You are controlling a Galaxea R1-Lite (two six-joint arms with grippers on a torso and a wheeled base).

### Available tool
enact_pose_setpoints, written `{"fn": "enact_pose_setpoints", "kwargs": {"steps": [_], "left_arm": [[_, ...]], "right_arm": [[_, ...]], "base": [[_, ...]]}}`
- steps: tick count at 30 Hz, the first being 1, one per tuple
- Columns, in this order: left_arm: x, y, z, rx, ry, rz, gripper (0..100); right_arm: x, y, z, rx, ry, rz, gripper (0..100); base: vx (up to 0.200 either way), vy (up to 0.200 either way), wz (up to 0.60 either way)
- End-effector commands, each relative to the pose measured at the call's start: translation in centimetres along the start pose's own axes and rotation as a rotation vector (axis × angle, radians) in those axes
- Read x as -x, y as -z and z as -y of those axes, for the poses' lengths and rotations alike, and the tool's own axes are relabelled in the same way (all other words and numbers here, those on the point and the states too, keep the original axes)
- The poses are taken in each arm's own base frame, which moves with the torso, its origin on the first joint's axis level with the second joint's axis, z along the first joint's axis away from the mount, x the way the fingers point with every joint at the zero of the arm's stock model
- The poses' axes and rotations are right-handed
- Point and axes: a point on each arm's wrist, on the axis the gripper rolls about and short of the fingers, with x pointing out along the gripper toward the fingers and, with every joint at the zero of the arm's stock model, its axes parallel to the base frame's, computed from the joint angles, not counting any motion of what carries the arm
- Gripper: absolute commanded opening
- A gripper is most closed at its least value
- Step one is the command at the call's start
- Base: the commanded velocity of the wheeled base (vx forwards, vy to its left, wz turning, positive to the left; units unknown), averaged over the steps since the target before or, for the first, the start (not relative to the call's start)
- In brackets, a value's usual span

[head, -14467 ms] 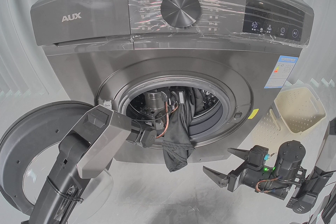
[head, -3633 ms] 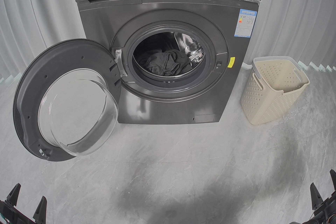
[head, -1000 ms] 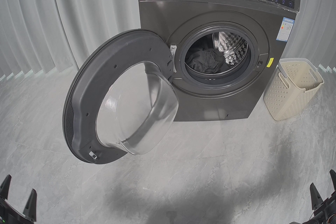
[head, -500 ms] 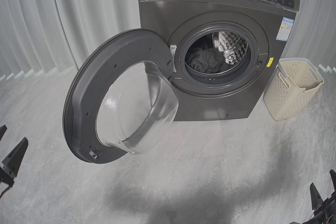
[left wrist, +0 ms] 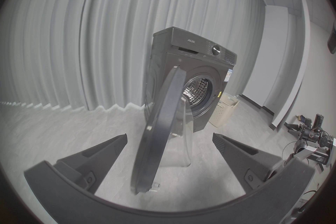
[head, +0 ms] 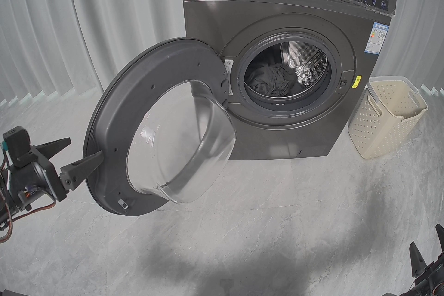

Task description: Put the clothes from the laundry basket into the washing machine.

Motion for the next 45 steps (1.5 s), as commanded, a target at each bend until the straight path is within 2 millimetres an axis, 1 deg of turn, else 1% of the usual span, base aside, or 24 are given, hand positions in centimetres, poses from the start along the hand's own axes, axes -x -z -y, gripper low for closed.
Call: {"fn": "enact_pose_setpoints", "kwargs": {"steps": [1,2,3,4,9,11,18,24,27,31,34,38,41,45], "left_arm": [[-3.4,0.9,0.2,0.009,0.07,-0.07,100],[-3.5,0.9,0.4,0.006,0.085,-0.065,100],[-3.5,0.7,1.8,-0.002,0.168,-0.039,100],[-3.4,0.6,2.4,-0.004,0.2,-0.034,100],[-2.3,0.1,4.5,0.003,0.304,-0.006,100],[-2.2,0.2,4.8,0.001,0.319,-0.012,100],[-2.7,0.8,4.9,0.001,0.314,-0.04,100],[-4.2,1.6,5.7,-0.004,0.357,-0.095,100],[-5.7,1.7,6.8,-0.006,0.402,-0.118,100],[-7.2,1.9,8.2,-0.011,0.458,-0.104,100],[-7.8,2.3,8.8,-0.015,0.487,-0.084,100],[-8.5,2.2,9.6,-0.016,0.523,-0.054,100],[-9.1,2.1,10.6,0.013,0.558,-0.025,100],[-9.5,2.1,10.9,0.03,0.559,0.001,100]], "right_arm": [[0.0,0.5,0.0,0.001,-0.001,0.0,100],[0.0,0.5,0.0,0.001,-0.001,0.0,100],[0.0,0.5,0.0,-0.001,-0.001,0.0,100],[0.0,0.5,0.0,0.001,-0.001,0.0,100],[0.0,0.5,0.0,-0.001,-0.001,0.0,100],[0.0,0.5,0.0,-0.001,-0.001,0.0,100],[0.0,0.5,0.0,-0.001,-0.001,0.0,100],[0.0,0.5,0.0,0.001,-0.001,0.0,100],[0.0,0.5,0.0,0.001,-0.001,0.0,100],[0.0,0.5,0.0,0.001,-0.001,0.0,100],[0.0,0.5,0.0,0.001,-0.001,0.0,100],[0.0,0.5,0.0,0.001,-0.002,0.0,100],[0.0,0.5,0.0,0.001,-0.001,0.0,100],[0.0,0.5,0.0,0.001,-0.001,0.0,100]], "base": [[0.0,0.0,0.0],[0.0,0.0,0.0],[0.0,0.0,0.0],[0.0,0.0,0.0],[0.0,0.0,0.0],[0.0,0.0,0.0],[0.0,0.0,0.0],[0.0,0.0,0.0],[0.0,0.0,0.0],[0.0,0.0,0.0],[0.0,0.0,0.0],[0.0,0.0,0.0],[0.0,0.0,0.0],[0.0,0.0,0.0]]}}
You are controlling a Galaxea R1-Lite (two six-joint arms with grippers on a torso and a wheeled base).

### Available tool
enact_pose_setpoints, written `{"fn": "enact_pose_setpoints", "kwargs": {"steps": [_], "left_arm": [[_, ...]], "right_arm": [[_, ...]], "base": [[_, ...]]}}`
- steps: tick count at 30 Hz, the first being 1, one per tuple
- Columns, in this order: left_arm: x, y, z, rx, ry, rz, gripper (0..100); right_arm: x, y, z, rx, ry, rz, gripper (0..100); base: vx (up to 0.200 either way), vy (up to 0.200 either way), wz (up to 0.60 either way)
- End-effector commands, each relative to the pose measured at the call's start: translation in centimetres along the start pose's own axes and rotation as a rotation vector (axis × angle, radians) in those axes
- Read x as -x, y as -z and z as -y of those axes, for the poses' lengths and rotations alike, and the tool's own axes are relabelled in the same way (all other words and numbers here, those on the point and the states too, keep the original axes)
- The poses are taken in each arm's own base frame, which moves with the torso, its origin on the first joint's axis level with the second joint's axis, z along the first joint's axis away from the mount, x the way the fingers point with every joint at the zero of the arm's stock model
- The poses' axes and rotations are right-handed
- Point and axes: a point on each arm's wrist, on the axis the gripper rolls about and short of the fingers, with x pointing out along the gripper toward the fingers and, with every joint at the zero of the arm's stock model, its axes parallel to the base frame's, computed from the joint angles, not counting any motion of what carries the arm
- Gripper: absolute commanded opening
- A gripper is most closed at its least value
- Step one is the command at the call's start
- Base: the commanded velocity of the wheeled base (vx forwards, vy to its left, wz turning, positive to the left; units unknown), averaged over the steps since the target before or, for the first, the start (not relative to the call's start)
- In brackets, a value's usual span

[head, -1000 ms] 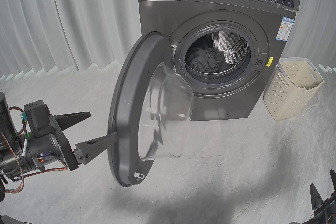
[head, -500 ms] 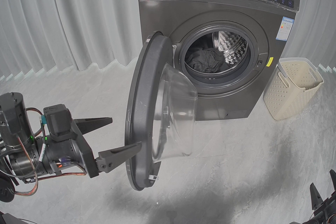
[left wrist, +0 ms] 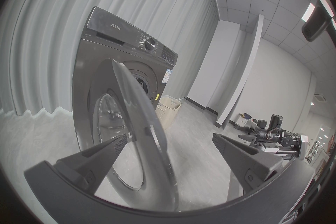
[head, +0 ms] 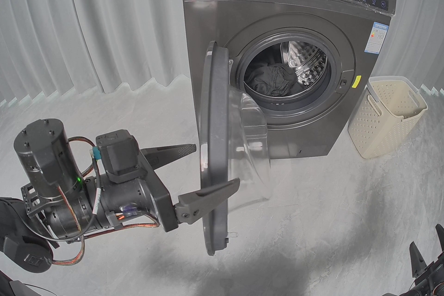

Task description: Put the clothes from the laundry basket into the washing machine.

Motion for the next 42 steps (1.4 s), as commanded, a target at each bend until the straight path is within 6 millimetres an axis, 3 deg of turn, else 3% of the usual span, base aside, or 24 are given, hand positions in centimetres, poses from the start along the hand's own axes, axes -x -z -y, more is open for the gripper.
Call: {"fn": "enact_pose_setpoints", "kwargs": {"steps": [1,12,19,26,34,42], "left_arm": [[-0.9,0.9,0.0,0.015,0.006,-0.024,100],[1.3,0.6,-0.3,0.005,-0.098,0.005,100],[1.8,1.9,-2.9,0.017,-0.229,-0.043,100],[2.4,1.9,-4.2,0.019,-0.285,-0.038,100],[-1.5,3.3,-4.0,0.006,-0.242,-0.106,100],[-5.8,2.6,-3.5,-0.014,-0.255,-0.064,100]], "right_arm": [[0.0,0.5,0.0,0.0,0.0,0.0,100],[0.0,0.5,0.0,0.0,0.0,0.0,100],[0.0,0.5,0.0,0.0,-0.002,0.0,100],[0.0,0.5,0.0,0.0,-0.002,0.0,100],[0.0,0.5,0.0,0.0,-0.002,0.0,100],[0.0,0.5,0.0,0.0,0.0,0.0,100]], "base": [[0.0,0.0,0.0],[0.0,0.0,0.0],[0.0,0.0,0.0],[0.0,0.0,0.0],[0.0,0.0,0.0],[0.0,0.0,0.0]]}}
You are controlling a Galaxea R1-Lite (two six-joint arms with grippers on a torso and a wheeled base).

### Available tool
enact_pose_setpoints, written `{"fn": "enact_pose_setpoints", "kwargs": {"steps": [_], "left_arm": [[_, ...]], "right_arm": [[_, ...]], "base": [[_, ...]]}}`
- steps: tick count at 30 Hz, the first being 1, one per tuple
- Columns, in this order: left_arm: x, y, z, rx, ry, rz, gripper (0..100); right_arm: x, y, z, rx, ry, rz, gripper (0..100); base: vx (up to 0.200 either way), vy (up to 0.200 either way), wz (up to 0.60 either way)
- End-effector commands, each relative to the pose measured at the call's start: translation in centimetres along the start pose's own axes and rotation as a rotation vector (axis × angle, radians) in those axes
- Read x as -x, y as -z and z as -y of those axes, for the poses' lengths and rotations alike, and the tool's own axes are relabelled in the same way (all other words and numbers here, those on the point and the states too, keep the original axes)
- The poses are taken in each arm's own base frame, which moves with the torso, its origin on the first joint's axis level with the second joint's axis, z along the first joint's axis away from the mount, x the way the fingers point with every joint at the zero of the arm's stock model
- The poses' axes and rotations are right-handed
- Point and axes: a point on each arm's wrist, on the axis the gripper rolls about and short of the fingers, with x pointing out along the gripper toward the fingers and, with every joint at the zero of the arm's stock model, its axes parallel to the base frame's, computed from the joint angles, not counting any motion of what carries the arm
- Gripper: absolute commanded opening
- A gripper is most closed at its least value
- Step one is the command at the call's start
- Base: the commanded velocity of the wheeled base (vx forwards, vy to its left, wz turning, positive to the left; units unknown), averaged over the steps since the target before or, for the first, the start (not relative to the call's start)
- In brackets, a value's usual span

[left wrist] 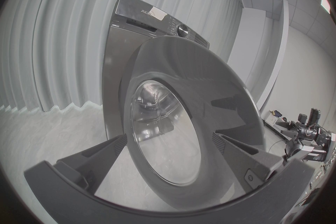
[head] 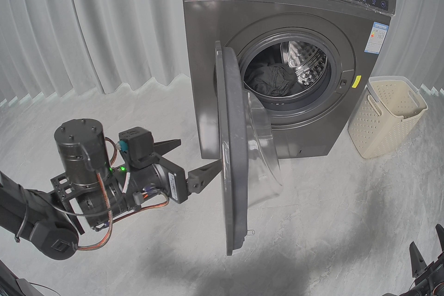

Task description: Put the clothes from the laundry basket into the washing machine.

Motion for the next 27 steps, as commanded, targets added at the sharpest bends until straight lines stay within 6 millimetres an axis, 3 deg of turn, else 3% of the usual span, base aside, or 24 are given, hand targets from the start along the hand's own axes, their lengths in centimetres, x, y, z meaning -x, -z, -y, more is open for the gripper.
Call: {"fn": "enact_pose_setpoints", "kwargs": {"steps": [1,16,23,27], "left_arm": [[-3.3,0.3,1.1,-0.005,0.012,-0.004,100],[-9.6,-1.2,3.0,-0.007,0.02,0.066,100],[-13.9,-2.5,3.3,0.017,0.022,0.143,100],[-17.3,-3.2,3.1,0.025,0.011,0.173,100]], "right_arm": [[0.0,0.5,0.0,0.0,0.0,0.0,100],[0.0,0.5,0.0,0.0,0.0,0.0,100],[0.0,0.5,0.0,0.0,0.0,0.0,100],[0.0,0.5,0.0,0.0,0.0,0.0,100]], "base": [[0.0,0.0,0.0],[0.0,0.0,0.0],[0.0,0.0,0.0],[0.0,0.0,0.0]]}}
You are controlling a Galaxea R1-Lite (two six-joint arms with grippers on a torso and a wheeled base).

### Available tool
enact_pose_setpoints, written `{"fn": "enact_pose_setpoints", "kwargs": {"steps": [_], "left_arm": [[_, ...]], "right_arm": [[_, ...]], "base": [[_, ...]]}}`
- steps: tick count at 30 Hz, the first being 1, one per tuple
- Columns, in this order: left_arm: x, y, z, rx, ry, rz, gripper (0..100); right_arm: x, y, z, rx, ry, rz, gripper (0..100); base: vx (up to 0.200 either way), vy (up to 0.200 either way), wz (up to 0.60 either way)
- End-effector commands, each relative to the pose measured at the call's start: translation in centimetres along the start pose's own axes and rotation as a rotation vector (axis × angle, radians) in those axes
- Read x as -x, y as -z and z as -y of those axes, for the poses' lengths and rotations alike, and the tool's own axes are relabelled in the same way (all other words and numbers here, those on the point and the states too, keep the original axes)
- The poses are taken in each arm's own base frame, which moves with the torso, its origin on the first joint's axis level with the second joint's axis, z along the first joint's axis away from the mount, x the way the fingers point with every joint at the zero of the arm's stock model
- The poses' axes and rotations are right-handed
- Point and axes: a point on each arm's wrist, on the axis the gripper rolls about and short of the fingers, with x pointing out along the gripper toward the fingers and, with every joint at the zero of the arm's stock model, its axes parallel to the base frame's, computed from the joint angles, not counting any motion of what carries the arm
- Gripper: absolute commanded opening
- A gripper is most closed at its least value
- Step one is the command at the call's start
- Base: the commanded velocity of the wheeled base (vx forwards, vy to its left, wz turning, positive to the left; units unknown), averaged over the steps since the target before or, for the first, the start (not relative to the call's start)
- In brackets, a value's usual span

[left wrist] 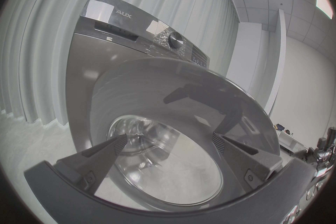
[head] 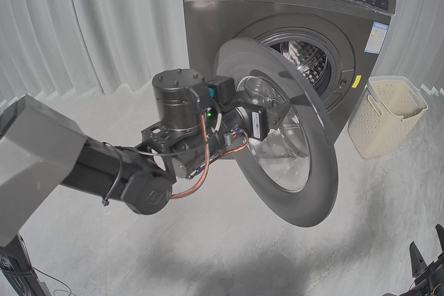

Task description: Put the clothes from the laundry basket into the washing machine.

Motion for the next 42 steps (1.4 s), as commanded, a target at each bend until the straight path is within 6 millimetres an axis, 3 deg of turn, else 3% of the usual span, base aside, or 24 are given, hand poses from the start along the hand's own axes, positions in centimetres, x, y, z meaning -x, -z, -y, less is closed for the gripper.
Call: {"fn": "enact_pose_setpoints", "kwargs": {"steps": [1,3,6,12,15,17,18,20,21,22,23,24,25,27,30,32,33,37,38,39,42], "left_arm": [[-5.2,1.8,-0.5,0.022,-0.035,0.002,100],[-6.6,1.6,-0.5,0.07,-0.072,0.026,100],[-7.2,1.8,-0.5,0.111,-0.083,0.023,100],[-5.1,2.0,-0.6,0.109,-0.096,-0.033,100],[0.4,1.2,-0.4,0.102,-0.106,-0.109,100],[2.4,1.2,-0.4,0.1,-0.108,-0.133,100],[6.1,1.0,-0.4,0.088,-0.115,-0.161,100],[9.2,0.7,-0.4,0.069,-0.115,-0.172,100],[9.2,0.7,-0.4,0.069,-0.115,-0.172,100],[13.9,0.3,-0.4,0.034,-0.114,-0.18,100],[14.2,0.3,-0.4,0.032,-0.115,-0.182,100],[17.3,0.2,-0.4,0.01,-0.109,-0.182,100],[17.3,0.2,-0.4,0.01,-0.109,-0.182,100],[22.7,0.6,-0.3,-0.039,-0.07,-0.177,100],[26.4,0.3,-0.4,-0.057,-0.062,-0.131,100],[27.3,0.6,-0.5,-0.059,-0.07,-0.127,100],[29.4,1.1,-0.8,-0.083,-0.106,-0.114,100],[32.3,1.9,-1.9,-0.152,-0.227,-0.097,100],[34.3,2.5,-2.3,-0.173,-0.327,-0.077,100],[34.3,2.5,-2.3,-0.173,-0.327,-0.077,100],[37.8,3.6,-2.0,-0.185,-0.454,-0.028,100]], "right_arm": [[0.0,0.5,0.0,0.001,-0.001,0.0,100],[0.0,0.5,0.0,0.001,-0.001,0.0,100],[0.0,0.5,0.0,0.001,-0.001,0.0,100],[0.0,0.5,0.0,-0.001,0.001,0.0,100],[0.0,0.5,0.0,-0.001,0.001,0.0,100],[0.0,0.5,0.0,-0.001,0.001,0.0,100],[0.0,0.5,0.0,-0.001,0.001,0.0,100],[0.0,0.5,0.0,-0.001,0.001,0.0,100],[0.0,0.5,0.0,-0.001,0.001,0.0,100],[0.0,0.5,0.0,-0.001,-0.001,0.0,100],[0.0,0.5,0.0,-0.001,-0.001,0.0,100],[0.0,0.5,0.0,0.001,-0.002,-0.001,100],[0.0,0.5,0.0,0.001,-0.002,-0.001,100],[0.0,0.5,0.0,0.004,-0.004,-0.001,100],[0.0,0.5,0.0,-0.001,-0.001,0.0,100],[0.0,0.5,0.0,-0.001,0.001,0.0,100],[0.0,0.5,0.0,-0.001,0.001,0.0,100],[0.0,0.5,0.0,-0.001,0.013,0.0,100],[0.0,0.5,0.0,0.014,0.01,0.0,100],[0.0,0.5,0.0,0.014,0.01,0.0,100],[0.0,0.5,0.0,0.017,-0.002,0.0,100]], "base": [[0.0,0.0,0.0],[0.0,0.0,0.0],[0.0,0.0,0.0],[0.0,0.0,0.0],[0.0,0.0,0.0],[0.0,0.0,0.0],[0.0,0.0,0.0],[0.0,0.0,0.0],[0.0,0.0,0.0],[0.0,0.0,0.0],[0.0,0.0,0.0],[0.0,0.0,0.0],[0.0,0.0,0.0],[0.0,0.0,0.0],[0.0,0.0,0.0],[0.0,0.0,0.0],[0.0,0.0,0.0],[0.0,0.0,0.0],[0.0,0.0,0.0],[0.0,0.0,0.0],[0.0,0.0,0.0]]}}
